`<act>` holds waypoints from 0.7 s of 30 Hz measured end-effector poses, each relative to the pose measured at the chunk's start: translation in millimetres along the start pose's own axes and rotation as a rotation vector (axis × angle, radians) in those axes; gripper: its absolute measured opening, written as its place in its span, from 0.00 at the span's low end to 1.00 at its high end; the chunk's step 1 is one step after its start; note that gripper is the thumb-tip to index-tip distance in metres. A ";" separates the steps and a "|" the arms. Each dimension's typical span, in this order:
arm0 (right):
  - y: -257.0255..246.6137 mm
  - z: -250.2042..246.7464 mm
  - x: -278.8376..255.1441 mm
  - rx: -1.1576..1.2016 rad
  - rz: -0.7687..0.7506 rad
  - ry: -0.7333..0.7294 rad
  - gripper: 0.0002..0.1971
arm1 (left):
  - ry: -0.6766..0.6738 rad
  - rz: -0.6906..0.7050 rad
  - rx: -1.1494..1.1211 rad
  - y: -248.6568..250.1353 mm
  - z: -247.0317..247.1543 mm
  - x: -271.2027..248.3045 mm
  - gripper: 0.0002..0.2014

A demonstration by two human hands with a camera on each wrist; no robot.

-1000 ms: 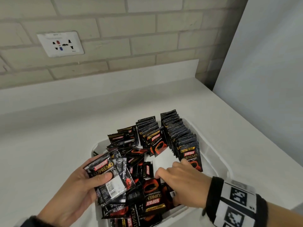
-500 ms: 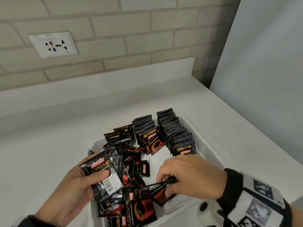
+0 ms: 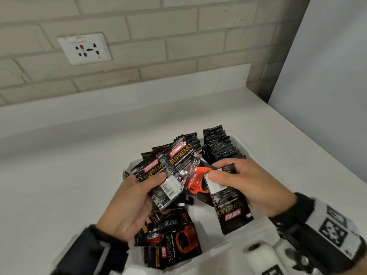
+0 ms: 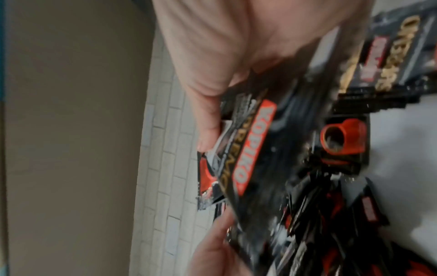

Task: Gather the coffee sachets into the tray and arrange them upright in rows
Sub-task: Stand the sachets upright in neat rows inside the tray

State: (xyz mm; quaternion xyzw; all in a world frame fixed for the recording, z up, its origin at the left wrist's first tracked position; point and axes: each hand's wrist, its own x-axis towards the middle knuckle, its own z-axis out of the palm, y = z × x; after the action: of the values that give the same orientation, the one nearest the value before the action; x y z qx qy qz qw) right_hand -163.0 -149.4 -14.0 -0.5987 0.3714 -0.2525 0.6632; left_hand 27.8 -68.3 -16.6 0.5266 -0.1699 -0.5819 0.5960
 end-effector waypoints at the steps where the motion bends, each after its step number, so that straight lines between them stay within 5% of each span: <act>1: 2.8 2.9 3.1 0.019 0.010 0.003 0.18 | 0.007 -0.009 -0.017 -1.7 5.9 0.2 0.10; 4: 12.1 12.1 11.6 0.039 0.030 0.055 0.25 | 0.004 -0.054 -0.067 -4.4 20.0 -0.4 0.08; 12: 18.0 18.1 12.7 -0.012 0.032 0.077 0.12 | -0.073 -0.056 -0.014 -7.9 24.4 -0.3 0.14; 21: 10.2 7.7 7.4 -0.079 -0.069 0.129 0.18 | 0.171 0.114 -0.058 -13.2 16.9 5.5 0.07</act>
State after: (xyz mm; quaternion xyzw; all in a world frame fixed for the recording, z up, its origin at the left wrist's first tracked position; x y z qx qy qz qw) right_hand -153.6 -148.9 -25.4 -0.6194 0.4024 -0.2985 0.6044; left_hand 8.6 -77.3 -23.2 0.5466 -0.1312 -0.5046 0.6553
